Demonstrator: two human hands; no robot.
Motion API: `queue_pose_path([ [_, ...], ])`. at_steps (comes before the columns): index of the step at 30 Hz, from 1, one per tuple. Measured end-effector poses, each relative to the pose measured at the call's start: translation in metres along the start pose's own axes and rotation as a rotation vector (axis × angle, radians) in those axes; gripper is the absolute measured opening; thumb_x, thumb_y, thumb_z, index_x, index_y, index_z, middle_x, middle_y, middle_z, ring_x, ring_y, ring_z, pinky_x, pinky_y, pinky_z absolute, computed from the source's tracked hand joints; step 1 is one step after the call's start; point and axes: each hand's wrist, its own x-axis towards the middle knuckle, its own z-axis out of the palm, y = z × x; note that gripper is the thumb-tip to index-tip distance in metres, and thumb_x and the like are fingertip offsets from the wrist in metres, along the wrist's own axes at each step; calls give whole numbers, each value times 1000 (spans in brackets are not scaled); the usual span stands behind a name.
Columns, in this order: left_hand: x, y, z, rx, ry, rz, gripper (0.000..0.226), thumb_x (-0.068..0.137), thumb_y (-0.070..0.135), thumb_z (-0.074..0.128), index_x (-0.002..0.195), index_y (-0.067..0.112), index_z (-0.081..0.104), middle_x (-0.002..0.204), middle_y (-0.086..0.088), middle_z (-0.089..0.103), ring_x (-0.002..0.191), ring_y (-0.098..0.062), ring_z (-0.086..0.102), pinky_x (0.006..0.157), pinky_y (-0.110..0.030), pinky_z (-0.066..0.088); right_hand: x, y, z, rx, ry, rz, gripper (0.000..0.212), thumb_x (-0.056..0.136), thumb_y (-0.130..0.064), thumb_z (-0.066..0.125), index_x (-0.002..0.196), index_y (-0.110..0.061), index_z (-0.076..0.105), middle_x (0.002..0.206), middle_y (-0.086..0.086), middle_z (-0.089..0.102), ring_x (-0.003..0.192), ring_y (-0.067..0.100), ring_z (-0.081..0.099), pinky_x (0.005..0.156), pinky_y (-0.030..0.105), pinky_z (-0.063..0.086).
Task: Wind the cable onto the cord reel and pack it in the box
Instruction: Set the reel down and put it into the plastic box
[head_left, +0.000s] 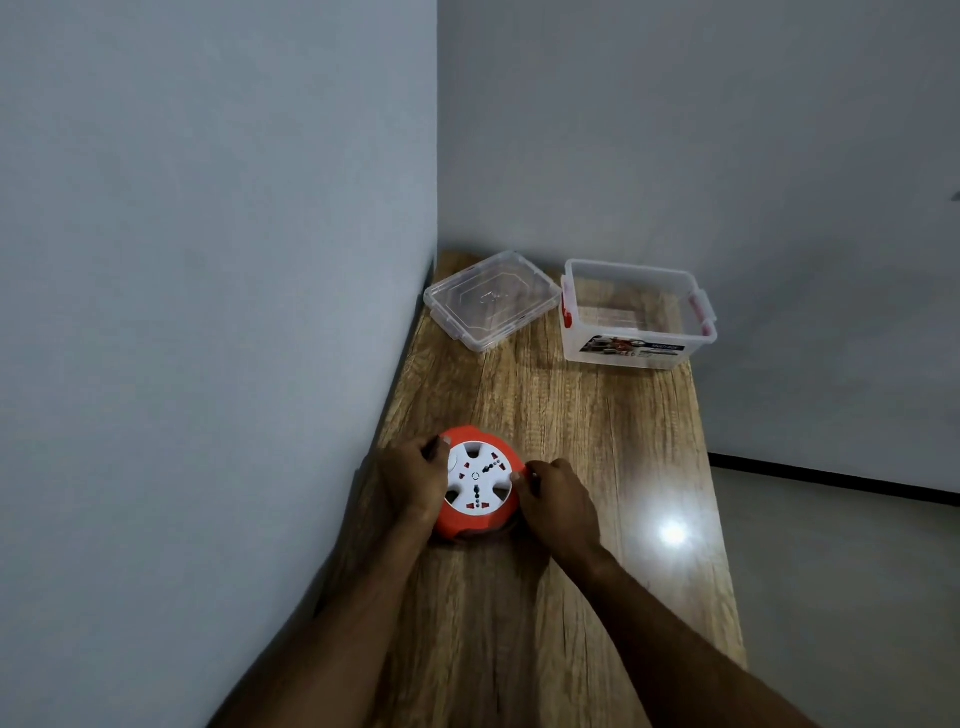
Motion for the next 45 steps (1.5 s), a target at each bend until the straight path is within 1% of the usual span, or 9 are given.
queue_pose_path([
  [7, 2, 6, -2, -33, 32, -100, 22, 95, 19, 67, 106, 4, 77, 99, -14, 78, 77, -18, 66, 69, -25, 51, 0, 6, 7, 51, 22, -80, 31, 101, -46, 50, 105, -19, 66, 92, -5, 57, 84, 10, 54, 79, 33, 50],
  [13, 5, 11, -3, 7, 93, -151, 10, 93, 15, 63, 84, 16, 69, 86, -6, 73, 81, -27, 72, 68, -32, 57, 6, 8, 10, 23, 24, -146, 33, 99, -50, 49, 109, -24, 67, 91, -11, 55, 85, 7, 52, 85, 39, 50],
  [17, 8, 25, 0, 53, 167, -73, 20, 91, 11, 64, 106, 6, 75, 104, -12, 75, 92, -29, 71, 71, -31, 51, 9, 11, 3, 73, 56, -142, 37, 99, -43, 55, 125, -19, 66, 105, -4, 63, 98, 10, 54, 90, 38, 50],
  [22, 18, 59, 25, -151, 56, 13, 35, 88, 22, 63, 122, 12, 65, 116, -12, 68, 103, -27, 66, 87, -47, 59, 25, 19, -30, 265, 157, -70, 39, 98, -32, 63, 131, -12, 63, 121, 2, 63, 108, 11, 57, 86, 16, 48],
  [26, 29, 97, 52, -277, -82, 61, 42, 91, 20, 65, 132, 11, 57, 120, -12, 67, 107, -32, 66, 91, -45, 56, 46, 32, -64, 396, 236, -13, 38, 98, -34, 63, 132, -17, 63, 127, -4, 64, 114, 9, 58, 92, 30, 51],
  [34, 50, 167, 108, -448, -261, 66, 47, 100, 27, 61, 143, 17, 49, 139, -4, 61, 125, -23, 59, 109, -45, 48, 97, 63, -134, 567, 442, 59, 23, 98, -20, 64, 121, -17, 68, 109, -10, 66, 102, 2, 61, 81, 8, 44],
  [38, 66, 184, 133, -516, -313, -1, 41, 100, 25, 59, 139, 15, 53, 136, -5, 62, 124, -22, 59, 104, -38, 49, 130, 94, -153, 607, 515, 121, 33, 99, -27, 64, 129, -14, 65, 122, 0, 66, 113, 17, 61, 95, 34, 53],
  [41, 80, 187, 152, -492, -322, -36, 44, 98, 32, 59, 138, 16, 52, 134, -6, 63, 122, -25, 61, 102, -43, 51, 149, 110, -167, 650, 556, 173, 42, 99, -28, 63, 138, -15, 57, 133, 4, 59, 120, 18, 56, 100, 35, 50],
  [45, 96, 184, 172, -482, -307, -84, 37, 99, 31, 58, 130, 10, 55, 121, -8, 68, 96, -17, 66, 73, -25, 54, 171, 128, -175, 697, 551, 247, 52, 100, -32, 61, 147, -15, 47, 146, 6, 52, 130, 21, 50, 108, 44, 46],
])
